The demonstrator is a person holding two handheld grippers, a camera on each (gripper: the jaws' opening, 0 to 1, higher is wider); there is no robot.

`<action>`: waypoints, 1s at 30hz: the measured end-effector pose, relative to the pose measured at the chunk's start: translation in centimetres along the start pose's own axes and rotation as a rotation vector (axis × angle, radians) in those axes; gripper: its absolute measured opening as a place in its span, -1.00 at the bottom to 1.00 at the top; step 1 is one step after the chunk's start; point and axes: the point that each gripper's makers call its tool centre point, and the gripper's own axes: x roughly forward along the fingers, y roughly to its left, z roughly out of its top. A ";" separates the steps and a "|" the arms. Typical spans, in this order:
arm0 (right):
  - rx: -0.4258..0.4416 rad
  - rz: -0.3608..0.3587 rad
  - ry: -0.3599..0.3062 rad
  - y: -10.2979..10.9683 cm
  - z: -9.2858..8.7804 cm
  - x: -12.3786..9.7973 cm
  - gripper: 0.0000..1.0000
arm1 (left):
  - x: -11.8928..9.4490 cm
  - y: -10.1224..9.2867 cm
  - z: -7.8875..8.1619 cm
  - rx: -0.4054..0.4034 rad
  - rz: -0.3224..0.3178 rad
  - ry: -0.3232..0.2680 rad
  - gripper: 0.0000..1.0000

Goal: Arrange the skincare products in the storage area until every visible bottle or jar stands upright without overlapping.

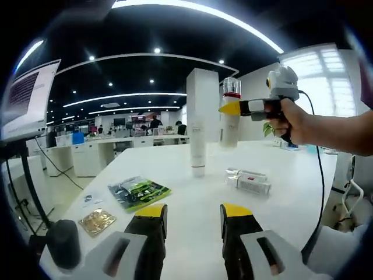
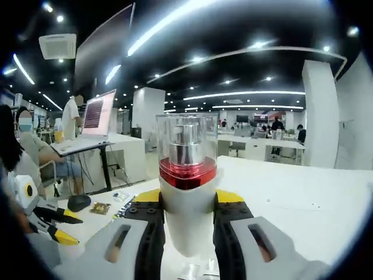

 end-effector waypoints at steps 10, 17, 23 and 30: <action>0.024 -0.009 0.063 -2.8 -4.2 2.6 -0.41 | 0.2 0.0 0.5 0.005 -0.006 -0.012 -0.26; 0.080 -0.004 0.071 -4.3 -6.7 4.3 -0.41 | 0.0 0.3 0.2 0.005 0.003 -0.004 -0.26; 0.087 0.003 0.086 -5.0 -8.3 5.1 -0.41 | 0.0 0.6 -0.1 0.005 0.008 0.004 -0.26; 0.057 0.026 0.096 -4.8 -9.2 5.7 -0.41 | 0.4 0.5 -0.1 0.005 0.005 0.006 -0.26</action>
